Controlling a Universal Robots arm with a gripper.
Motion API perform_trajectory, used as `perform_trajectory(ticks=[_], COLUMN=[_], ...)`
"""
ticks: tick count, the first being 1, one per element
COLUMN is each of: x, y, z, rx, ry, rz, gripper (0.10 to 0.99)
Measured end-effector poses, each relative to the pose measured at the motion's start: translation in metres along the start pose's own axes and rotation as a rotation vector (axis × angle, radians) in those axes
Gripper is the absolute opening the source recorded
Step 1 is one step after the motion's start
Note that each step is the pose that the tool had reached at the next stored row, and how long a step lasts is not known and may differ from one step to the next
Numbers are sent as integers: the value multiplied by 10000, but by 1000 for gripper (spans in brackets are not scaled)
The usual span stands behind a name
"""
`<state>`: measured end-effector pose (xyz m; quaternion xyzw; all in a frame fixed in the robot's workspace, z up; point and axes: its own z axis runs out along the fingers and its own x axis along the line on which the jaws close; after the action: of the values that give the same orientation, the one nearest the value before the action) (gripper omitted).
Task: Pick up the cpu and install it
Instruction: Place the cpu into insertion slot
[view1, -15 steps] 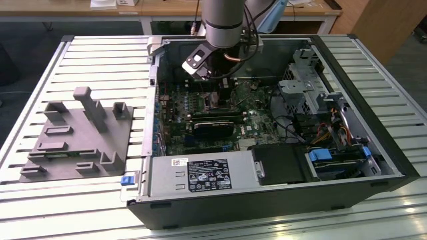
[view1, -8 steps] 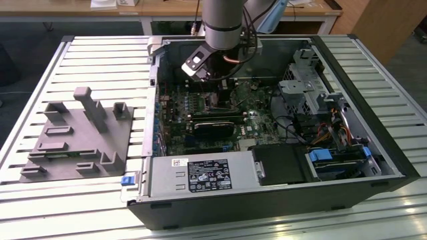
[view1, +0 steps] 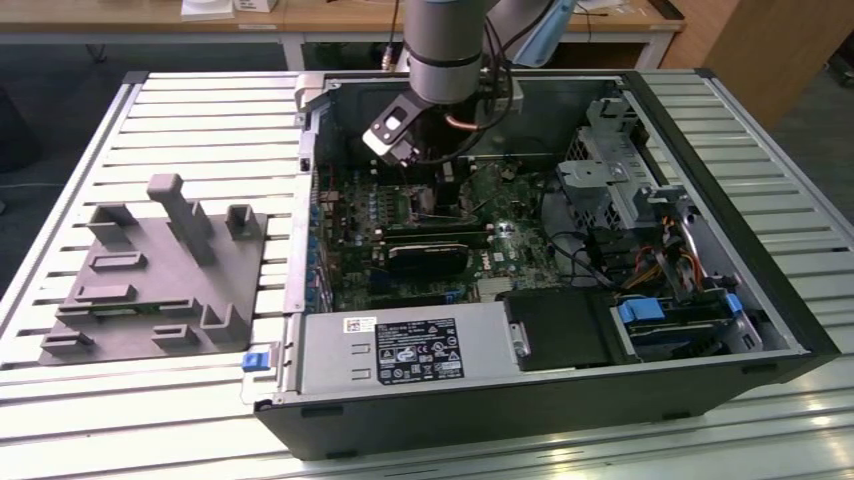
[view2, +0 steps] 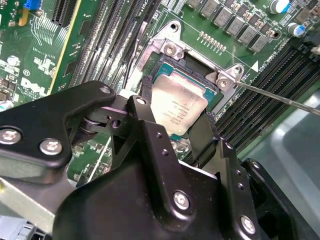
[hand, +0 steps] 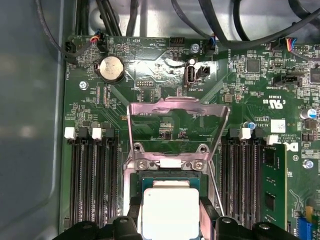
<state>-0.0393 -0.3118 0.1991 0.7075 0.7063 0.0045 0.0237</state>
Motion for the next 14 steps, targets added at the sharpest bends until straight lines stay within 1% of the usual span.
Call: perform_trajectory(ticks=[8,14], x=[9,10], y=[-2,-3], z=[50,53], rx=[1,0], ry=[-2,-1], rz=[4,5], gripper=[537,537])
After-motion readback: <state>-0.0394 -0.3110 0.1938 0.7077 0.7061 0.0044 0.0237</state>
